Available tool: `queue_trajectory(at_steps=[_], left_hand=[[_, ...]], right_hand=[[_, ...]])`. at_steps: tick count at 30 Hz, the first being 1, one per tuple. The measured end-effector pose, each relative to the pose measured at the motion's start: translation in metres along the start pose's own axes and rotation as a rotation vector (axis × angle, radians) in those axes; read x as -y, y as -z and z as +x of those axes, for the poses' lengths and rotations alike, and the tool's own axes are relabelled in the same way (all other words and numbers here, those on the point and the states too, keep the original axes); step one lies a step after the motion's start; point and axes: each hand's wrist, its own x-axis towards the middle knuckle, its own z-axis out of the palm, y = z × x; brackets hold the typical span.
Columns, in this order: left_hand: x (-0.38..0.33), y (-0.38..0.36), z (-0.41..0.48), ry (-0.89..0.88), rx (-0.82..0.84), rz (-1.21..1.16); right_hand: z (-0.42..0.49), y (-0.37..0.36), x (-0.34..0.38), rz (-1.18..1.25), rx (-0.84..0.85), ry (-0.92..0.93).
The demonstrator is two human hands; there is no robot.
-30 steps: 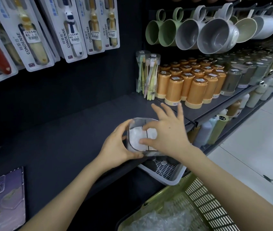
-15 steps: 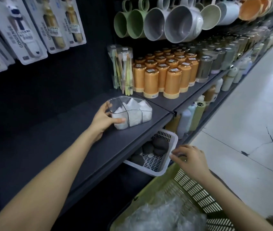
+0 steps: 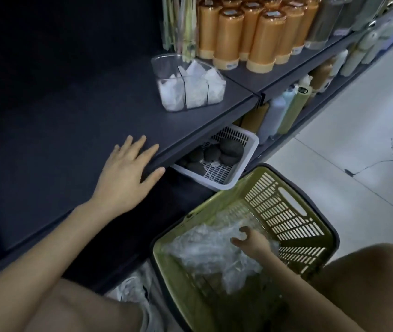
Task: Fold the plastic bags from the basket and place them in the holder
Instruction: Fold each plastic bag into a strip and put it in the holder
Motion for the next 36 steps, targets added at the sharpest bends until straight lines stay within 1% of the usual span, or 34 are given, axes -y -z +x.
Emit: queue_trajectory(at_steps=[2, 4, 6, 9, 10, 12, 14, 16, 20, 22, 24, 26, 27, 28, 29, 30, 31, 32, 33, 35, 36], left_hand=[[-0.001, -0.005, -0.008, -0.044, 0.018, 0.167], [-0.005, -0.006, -0.009, -0.053, 0.052, 0.305], [-0.008, -0.008, -0.007, -0.06, 0.06, 0.371], [-0.006, -0.011, -0.004, -0.082, 0.029, 0.405], [-0.004, -0.013, -0.004, -0.094, 0.015, 0.411], [-0.002, -0.016, -0.002, -0.115, -0.019, 0.411], [-0.001, -0.018, -0.002, -0.125, -0.038, 0.418], [-0.001, -0.019, -0.002, -0.131, -0.052, 0.428], [-0.003, -0.016, -0.002, -0.112, -0.017, 0.427], [-0.005, -0.014, -0.003, -0.098, -0.003, 0.437], [-0.006, -0.013, -0.003, -0.093, -0.009, 0.43], [-0.004, -0.012, -0.004, -0.083, -0.035, 0.36], [-0.005, -0.011, -0.006, -0.096, -0.083, 0.278], [-0.007, -0.01, -0.01, -0.14, -0.167, 0.167], [-0.008, -0.011, -0.014, -0.204, -0.292, 0.044], [-0.01, -0.013, -0.02, -0.257, -0.439, -0.095], [-0.016, -0.014, -0.027, -0.29, -0.521, -0.242], [-0.025, -0.014, -0.036, -0.303, -0.518, -0.378], [-0.034, -0.014, -0.043, -0.281, -0.434, -0.483], [-0.049, -0.018, -0.057, -0.167, -0.125, -0.608], [-0.055, -0.019, -0.062, -0.118, 0.0, -0.678]], right_hand=[[0.0, -0.019, 0.001, -0.018, 0.066, 0.003], [-0.001, -0.036, 0.009, -0.035, 0.119, 0.049], [0.002, -0.052, 0.02, -0.047, 0.155, 0.117], [0.006, -0.076, 0.048, -0.066, 0.238, 0.195], [0.005, -0.084, 0.059, -0.028, 0.265, 0.178], [0.006, -0.107, 0.078, 0.145, 0.291, 0.075], [0.008, -0.128, 0.091, 0.309, 0.289, -0.034], [0.01, -0.141, 0.098, 0.405, 0.285, -0.088], [0.002, -0.129, 0.097, 0.426, 0.282, -0.041], [-0.007, -0.105, 0.091, 0.409, 0.29, -0.003], [-0.016, -0.068, 0.084, 0.362, 0.25, 0.083], [-0.029, -0.024, 0.081, 0.382, 0.163, 0.161], [-0.039, 0.0, 0.082, 0.418, 0.115, 0.196], [-0.05, 0.024, 0.083, 0.455, 0.069, 0.237], [-0.063, 0.047, 0.086, 0.481, 0.039, 0.296], [-0.077, 0.068, 0.089, 0.486, 0.022, 0.366], [-0.091, 0.088, 0.092, 0.481, 0.024, 0.434], [-0.103, 0.104, 0.096, 0.474, 0.036, 0.491], [-0.114, 0.119, 0.101, 0.473, 0.053, 0.539], [-0.133, 0.139, 0.109, 0.487, 0.1, 0.597], [-0.14, 0.147, 0.113, 0.507, 0.126, 0.607]])
